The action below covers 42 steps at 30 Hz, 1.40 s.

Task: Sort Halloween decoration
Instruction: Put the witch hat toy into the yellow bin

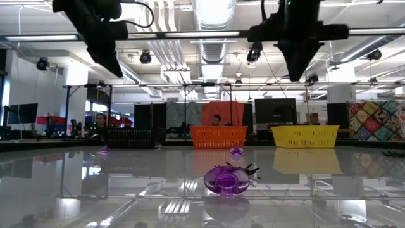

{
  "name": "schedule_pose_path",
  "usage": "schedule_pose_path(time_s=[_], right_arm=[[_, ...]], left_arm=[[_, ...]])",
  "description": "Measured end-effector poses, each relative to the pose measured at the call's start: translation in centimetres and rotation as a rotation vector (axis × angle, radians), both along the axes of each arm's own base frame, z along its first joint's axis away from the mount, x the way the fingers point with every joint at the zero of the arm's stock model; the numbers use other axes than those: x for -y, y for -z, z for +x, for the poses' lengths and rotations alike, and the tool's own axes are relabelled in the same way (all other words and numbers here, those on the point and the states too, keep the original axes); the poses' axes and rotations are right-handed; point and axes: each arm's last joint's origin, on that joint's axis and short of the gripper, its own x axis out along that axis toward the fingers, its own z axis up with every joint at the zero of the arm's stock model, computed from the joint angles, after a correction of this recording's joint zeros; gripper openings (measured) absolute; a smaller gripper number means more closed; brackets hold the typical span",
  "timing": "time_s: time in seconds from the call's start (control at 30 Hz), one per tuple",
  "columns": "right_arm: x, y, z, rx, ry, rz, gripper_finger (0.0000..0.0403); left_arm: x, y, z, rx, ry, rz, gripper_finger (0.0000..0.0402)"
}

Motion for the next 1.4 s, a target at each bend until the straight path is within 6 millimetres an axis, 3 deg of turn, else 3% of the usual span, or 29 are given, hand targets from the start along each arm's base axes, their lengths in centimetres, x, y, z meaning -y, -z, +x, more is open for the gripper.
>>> schedule_pose_path(time_s=[0.33, 0.5, 0.67, 0.87, 1.07, 1.4], right_arm=[[10.4, -2.5, -2.5, -0.087, -0.094, -0.016, 0.0009], [14.7, -2.1, -3.9, -0.157, -0.137, 0.035, 0.0009], [18.3, -0.2, -5.5, -0.207, -0.172, 0.119, 0.0009], [21.3, 2.3, -7.3, -0.192, -0.210, 0.162, 0.0009], [23.3, 3.3, -8.4, -0.119, -0.244, 0.183, 0.0009], [24.3, 4.5, -9.6, -0.090, -0.287, 0.217, 0.0009]], left_arm=[[-0.2, 0.1, -0.1, -0.028, -0.055, 0.024, 0.0085], [-0.2, 0.1, -0.1, -0.018, -0.083, 0.005, 0.0085], [-0.2, 0.2, -0.1, -0.006, -0.120, -0.021, 0.0085], [-0.2, 0.2, -0.1, 0.000, -0.139, -0.033, 0.0085], [-0.2, 0.2, -0.1, 0.010, -0.164, -0.049, 0.0085], [-0.3, 0.1, 0.0, 0.025, -0.166, -0.041, 0.0085]])
